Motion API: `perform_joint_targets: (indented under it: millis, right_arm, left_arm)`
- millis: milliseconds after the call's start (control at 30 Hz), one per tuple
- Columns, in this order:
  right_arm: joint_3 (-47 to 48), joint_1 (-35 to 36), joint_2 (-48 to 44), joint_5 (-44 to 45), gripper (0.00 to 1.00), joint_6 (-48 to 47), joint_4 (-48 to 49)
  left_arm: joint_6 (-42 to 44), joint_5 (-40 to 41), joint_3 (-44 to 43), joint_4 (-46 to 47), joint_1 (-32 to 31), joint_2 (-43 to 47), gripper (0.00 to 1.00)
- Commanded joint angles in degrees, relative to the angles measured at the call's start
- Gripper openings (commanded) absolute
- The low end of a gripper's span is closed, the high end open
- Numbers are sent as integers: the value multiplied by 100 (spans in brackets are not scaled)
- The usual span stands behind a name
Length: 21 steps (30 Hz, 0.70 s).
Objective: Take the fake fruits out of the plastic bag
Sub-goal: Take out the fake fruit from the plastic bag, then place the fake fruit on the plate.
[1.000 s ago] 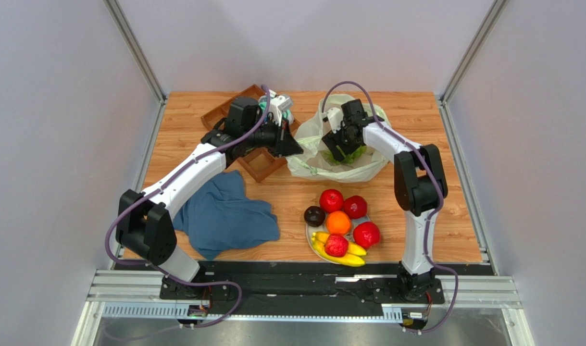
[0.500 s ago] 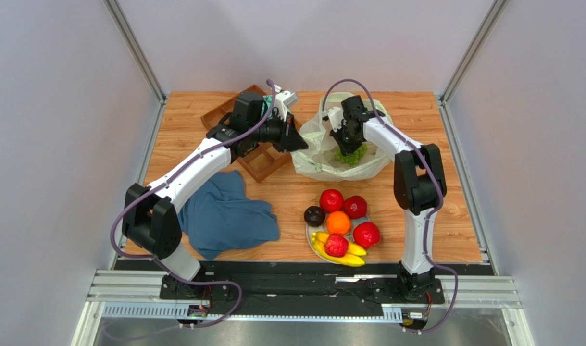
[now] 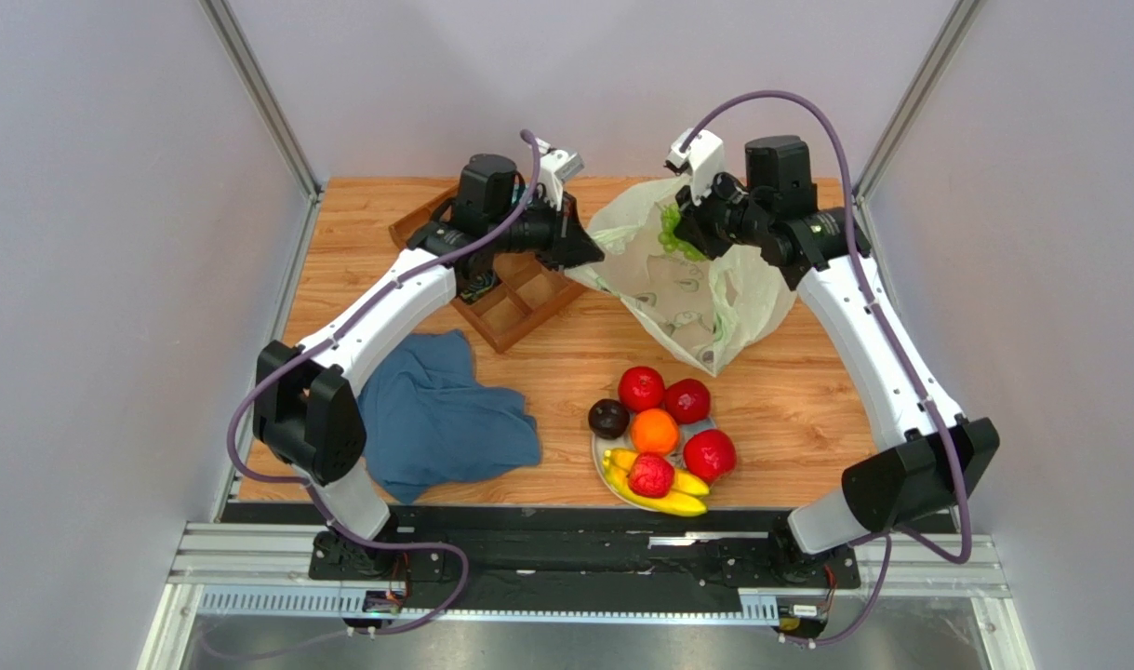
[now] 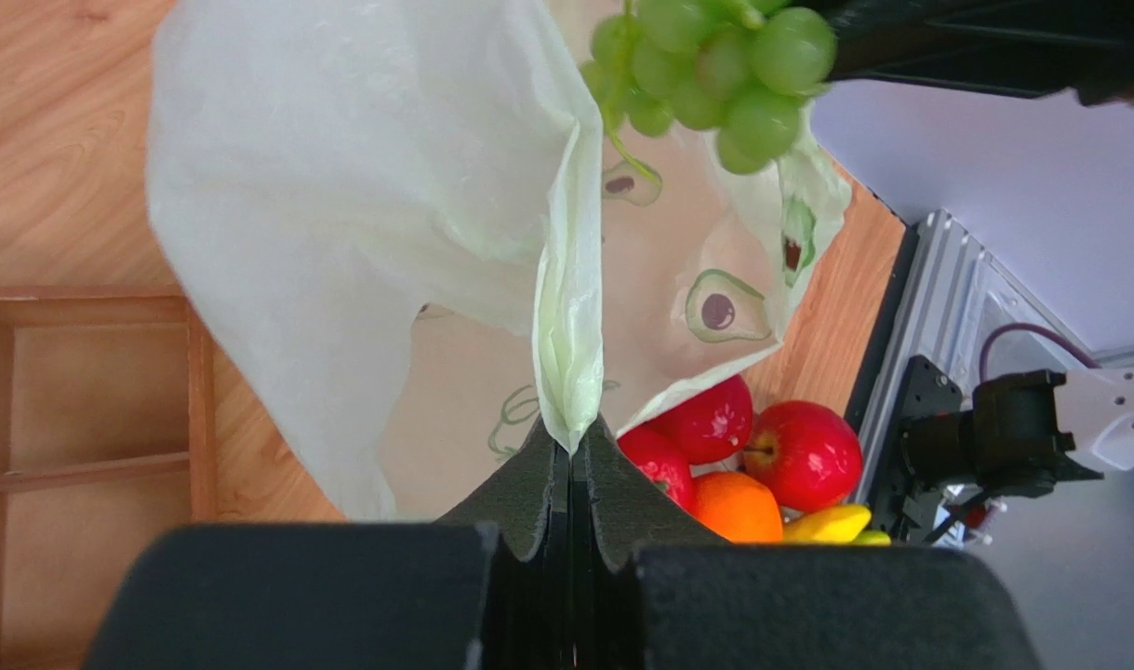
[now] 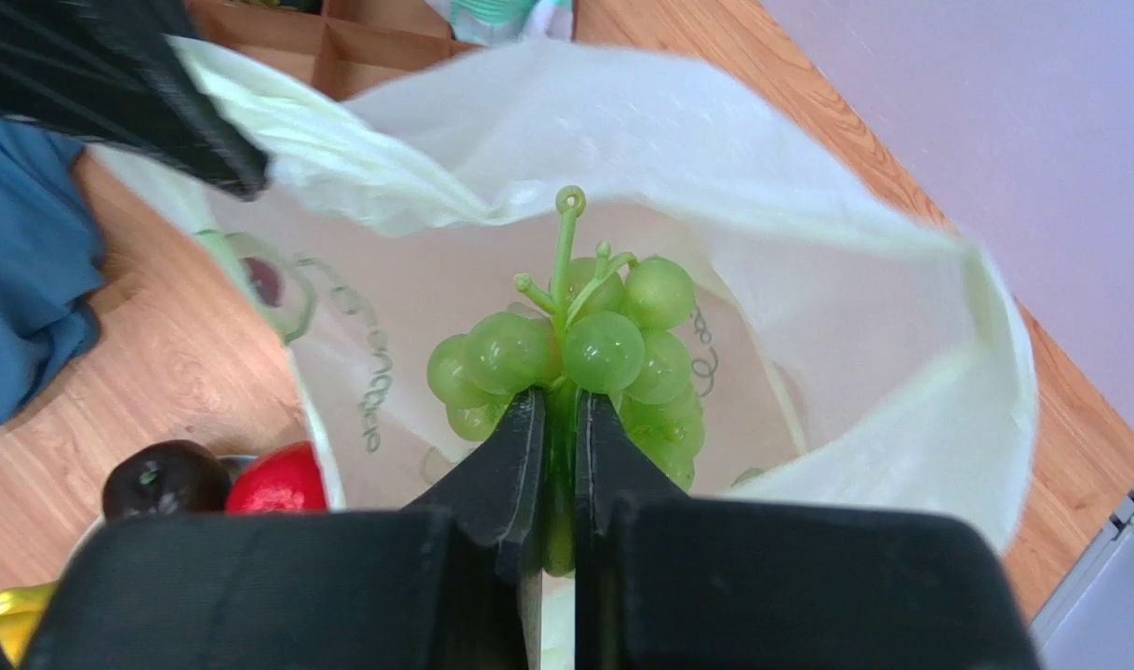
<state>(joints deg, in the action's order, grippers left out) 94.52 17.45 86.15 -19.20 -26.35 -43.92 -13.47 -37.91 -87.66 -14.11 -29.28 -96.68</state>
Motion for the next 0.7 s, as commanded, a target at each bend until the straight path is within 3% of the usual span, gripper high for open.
perform_joint_targets:
  millis: [0,300,433,667]
  right_arm:
    - [-30,-23,-221,-608,0,60,-204]
    - [-723,-5,-1117,-2367,0,-1002,-1829]
    - [-1057,91,-1249,-2378,0,-1969,-2760]
    - [-1111,206,-1092,-2448,0,-2357,-4008]
  left_arm:
    - [117,231,-392,163,1,-175,0]
    - [178,547,-1306,145,10,-992,0]
    - [248,785,-1806,93,10,-1352,0]
    - [196,741,-1676,128,10,-1204,0]
